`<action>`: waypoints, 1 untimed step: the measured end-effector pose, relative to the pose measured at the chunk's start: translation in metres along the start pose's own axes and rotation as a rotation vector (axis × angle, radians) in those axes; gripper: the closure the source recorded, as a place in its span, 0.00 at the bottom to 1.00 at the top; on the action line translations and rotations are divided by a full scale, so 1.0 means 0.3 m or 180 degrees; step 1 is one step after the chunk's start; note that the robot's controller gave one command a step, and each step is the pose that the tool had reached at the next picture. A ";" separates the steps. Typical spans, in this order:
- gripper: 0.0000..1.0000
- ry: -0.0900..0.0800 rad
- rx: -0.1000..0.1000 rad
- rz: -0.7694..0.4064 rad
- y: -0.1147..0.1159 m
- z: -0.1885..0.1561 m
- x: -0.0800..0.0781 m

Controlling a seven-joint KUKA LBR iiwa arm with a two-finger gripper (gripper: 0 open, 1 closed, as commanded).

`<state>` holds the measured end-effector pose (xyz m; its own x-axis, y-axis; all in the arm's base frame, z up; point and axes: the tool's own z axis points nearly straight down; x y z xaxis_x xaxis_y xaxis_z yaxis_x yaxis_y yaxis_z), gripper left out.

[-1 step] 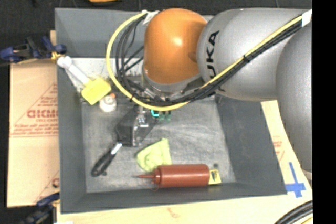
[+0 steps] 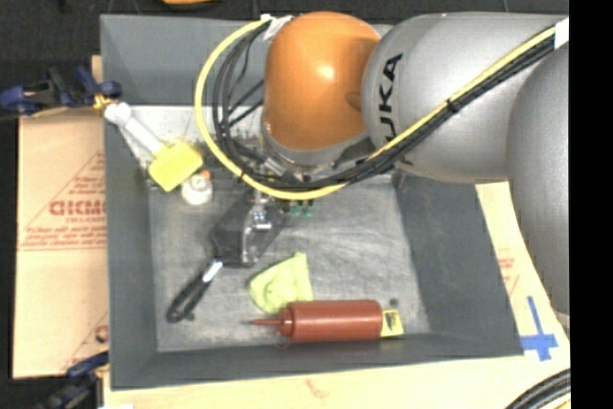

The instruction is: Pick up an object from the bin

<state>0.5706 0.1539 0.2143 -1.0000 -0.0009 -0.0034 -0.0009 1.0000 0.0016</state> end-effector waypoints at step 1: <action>0.00 -0.0006 0.0004 -0.0544 0.052 0.161 0.037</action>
Offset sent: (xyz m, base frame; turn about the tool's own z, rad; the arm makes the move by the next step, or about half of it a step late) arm -0.0147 0.0489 -0.0543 -0.4469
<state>0.5595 0.1695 0.1658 -0.9853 -0.1710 -0.0052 -0.1710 0.9853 -0.0004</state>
